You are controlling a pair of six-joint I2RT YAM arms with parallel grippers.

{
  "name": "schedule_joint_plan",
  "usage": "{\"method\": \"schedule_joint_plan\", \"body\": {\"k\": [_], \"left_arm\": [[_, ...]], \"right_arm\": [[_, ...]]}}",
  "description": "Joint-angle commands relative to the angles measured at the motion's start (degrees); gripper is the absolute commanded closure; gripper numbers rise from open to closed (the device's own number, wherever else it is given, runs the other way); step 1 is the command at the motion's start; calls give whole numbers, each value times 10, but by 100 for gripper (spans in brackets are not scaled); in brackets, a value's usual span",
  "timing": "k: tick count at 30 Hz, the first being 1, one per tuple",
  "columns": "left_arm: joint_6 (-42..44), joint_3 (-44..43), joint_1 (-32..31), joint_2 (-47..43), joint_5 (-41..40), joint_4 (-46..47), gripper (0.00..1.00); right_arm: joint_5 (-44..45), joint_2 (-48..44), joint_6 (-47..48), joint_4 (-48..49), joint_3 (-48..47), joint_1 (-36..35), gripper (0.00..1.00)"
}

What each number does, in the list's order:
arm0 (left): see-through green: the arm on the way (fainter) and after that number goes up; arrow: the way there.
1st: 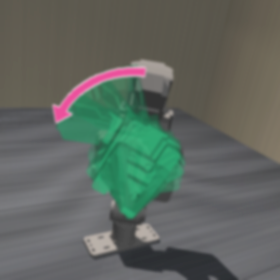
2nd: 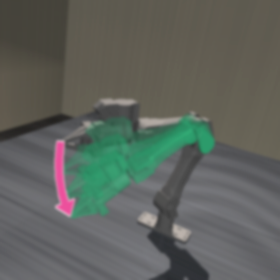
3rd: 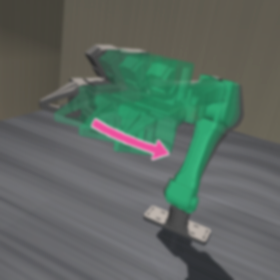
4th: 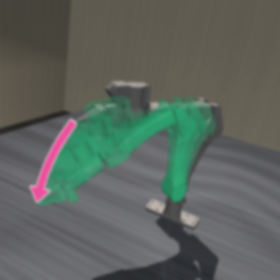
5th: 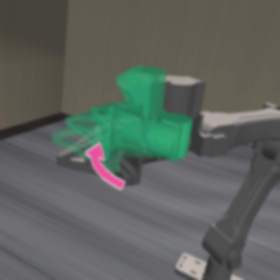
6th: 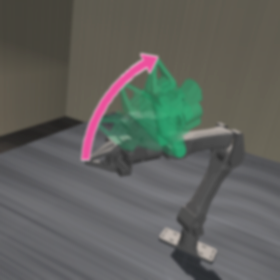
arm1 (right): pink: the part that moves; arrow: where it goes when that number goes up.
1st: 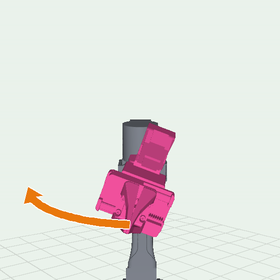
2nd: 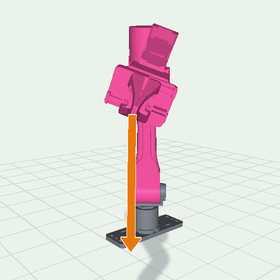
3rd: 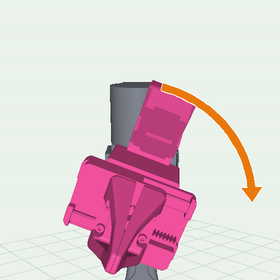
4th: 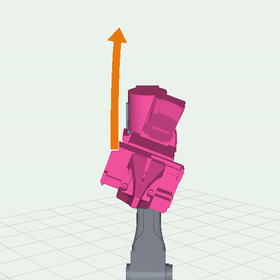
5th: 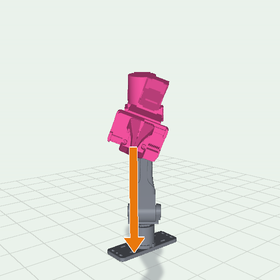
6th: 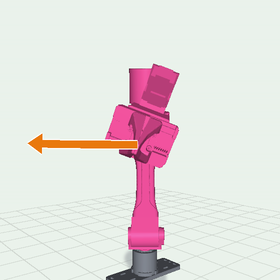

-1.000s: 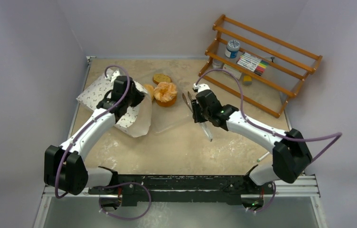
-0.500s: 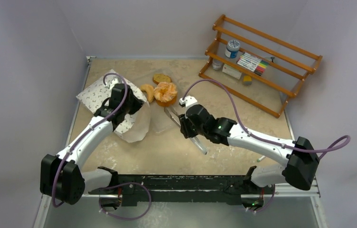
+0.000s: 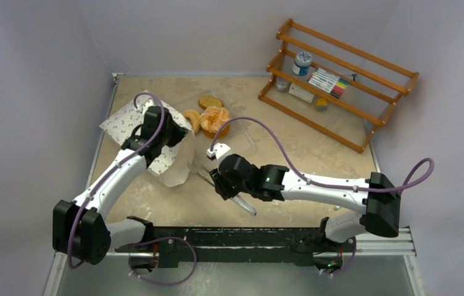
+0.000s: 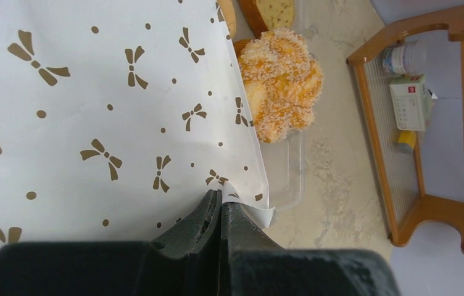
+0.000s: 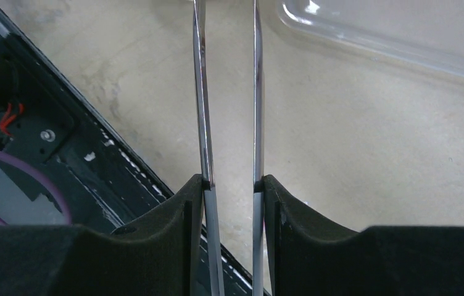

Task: Take the fake bread out of the paper bag
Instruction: Place the clamp on the paper bag.

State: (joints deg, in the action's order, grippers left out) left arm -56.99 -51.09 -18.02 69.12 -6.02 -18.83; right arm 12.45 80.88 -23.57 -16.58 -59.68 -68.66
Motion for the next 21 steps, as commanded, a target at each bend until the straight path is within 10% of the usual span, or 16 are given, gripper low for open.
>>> {"method": "schedule_joint_plan", "body": {"k": [1, 21], "left_arm": [[-4, -61, 7, 4, 30, 5, 100], [0, -145, 30, 17, 92, -51, 100]], "right_arm": [[4, 12, 2, 22, -76, -3, 61], [-30, 205, 31, 0, -260, 22, 61]]}}
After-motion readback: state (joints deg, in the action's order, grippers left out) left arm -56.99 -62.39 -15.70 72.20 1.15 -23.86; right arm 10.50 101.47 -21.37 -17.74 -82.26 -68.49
